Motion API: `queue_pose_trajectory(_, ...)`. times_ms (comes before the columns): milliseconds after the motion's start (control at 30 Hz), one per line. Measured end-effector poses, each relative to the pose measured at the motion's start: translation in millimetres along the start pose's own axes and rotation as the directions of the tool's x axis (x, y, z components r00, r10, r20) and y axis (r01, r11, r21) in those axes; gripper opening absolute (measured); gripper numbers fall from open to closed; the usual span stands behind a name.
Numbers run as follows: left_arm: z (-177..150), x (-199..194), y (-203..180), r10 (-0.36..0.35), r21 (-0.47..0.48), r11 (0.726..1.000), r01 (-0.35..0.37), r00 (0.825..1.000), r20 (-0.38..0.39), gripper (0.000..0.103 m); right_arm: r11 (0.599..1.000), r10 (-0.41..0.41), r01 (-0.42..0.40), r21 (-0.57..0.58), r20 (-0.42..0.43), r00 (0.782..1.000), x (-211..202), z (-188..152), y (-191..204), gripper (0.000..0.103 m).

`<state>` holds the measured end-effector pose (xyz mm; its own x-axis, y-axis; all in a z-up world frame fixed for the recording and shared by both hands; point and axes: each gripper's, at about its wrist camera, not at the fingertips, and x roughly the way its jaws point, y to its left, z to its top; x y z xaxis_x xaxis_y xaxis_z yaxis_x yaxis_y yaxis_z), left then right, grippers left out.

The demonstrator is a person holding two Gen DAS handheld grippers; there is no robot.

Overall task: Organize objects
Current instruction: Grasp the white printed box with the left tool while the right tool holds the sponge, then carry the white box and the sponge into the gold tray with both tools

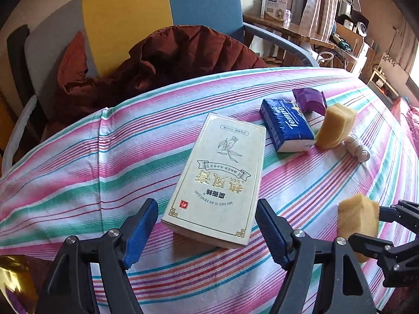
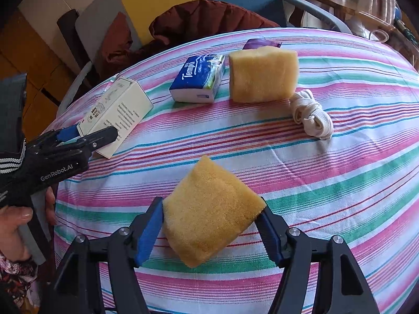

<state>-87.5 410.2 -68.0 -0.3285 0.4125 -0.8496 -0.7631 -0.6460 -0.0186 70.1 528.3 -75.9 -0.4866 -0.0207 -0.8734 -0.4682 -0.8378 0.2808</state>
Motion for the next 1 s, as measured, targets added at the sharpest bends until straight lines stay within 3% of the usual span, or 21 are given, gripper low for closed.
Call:
queue_pose_trajectory(67,-2.5,2.0,0.0,-0.012,-0.024,1.0,0.012,1.0,0.008,0.06,1.0,0.004,-0.004,0.003,-0.001,1.0,0.2,0.5,-0.6,0.069)
queue_pose_trajectory(200,-9.4,3.2,-2.9,0.026,-0.04,0.999,-0.025,0.999,0.028,0.054,1.0,0.008,-0.008,0.008,-0.002,1.0,1.4,1.1,-1.1,0.069)
queue_pose_trajectory(567,-54.4,-19.5,-12.2,0.104,-0.078,0.992,-0.094,0.985,0.136,0.053,1.0,0.022,-0.022,0.015,0.023,0.999,1.1,1.6,-1.9,0.067)
queue_pose_trajectory(800,-79.4,-36.3,-5.2,0.066,-0.138,0.989,-0.047,0.988,0.14,0.053,0.998,0.063,-0.062,-0.019,0.038,0.997,-2.0,-3.1,0.4,0.065)
queue_pose_trajectory(1000,-106.0,-54.6,11.8,0.049,-0.245,0.969,-0.012,0.988,0.146,0.053,0.992,0.108,-0.104,-0.077,0.046,0.993,-2.7,-12.4,17.2,0.065)
